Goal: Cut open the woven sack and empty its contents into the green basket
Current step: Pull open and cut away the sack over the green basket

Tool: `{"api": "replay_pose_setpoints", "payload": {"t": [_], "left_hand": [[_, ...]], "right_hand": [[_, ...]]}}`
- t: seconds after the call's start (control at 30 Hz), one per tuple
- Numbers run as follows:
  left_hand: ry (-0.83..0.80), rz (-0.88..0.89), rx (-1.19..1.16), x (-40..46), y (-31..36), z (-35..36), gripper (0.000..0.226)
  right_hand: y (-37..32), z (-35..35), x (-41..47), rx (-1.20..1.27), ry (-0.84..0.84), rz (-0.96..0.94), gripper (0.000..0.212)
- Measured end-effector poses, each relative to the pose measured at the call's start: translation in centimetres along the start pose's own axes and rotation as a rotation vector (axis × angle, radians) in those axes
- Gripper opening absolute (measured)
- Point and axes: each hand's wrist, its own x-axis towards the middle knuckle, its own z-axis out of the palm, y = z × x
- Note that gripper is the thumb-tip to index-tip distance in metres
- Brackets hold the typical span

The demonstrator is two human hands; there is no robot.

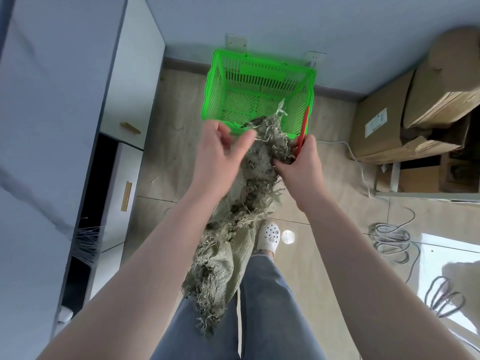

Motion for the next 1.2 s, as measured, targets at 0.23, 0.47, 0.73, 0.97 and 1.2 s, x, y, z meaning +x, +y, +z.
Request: {"api": "replay_pose_setpoints", "payload": {"t": [0.23,0.47,0.73,0.97,1.2], "left_hand": [[-0.287,0.037,0.067,1.3,1.8,0.6,0.049],[-0.363,0.001,-0.011,0.4,1.6,0.6,0.046],[-0.157,0.059,-0.030,0.3,0.8,0.6,0.017],[-0.076,-0.099,-0.253,0.5,0.2,1.2,0.043],[-0.197,-0.235,-0.392,0.0,1.2,-0.2,0.008]], "right_hand": [[0.0,0.3,-0.5,0.106,-0.029,-0.006,0.032],[-1.4,-1.0,0.8,0.243,0.176,0.042,0.039],[-0.9,-0.9,0.8,0.761,-0.002,0.339,0.030],[-0.5,-0.7,-1.0,0.201,0.000,0.087,0.053],[-1.3,-2.2,0.4,0.419,0.136,0.224,0.038]]}}
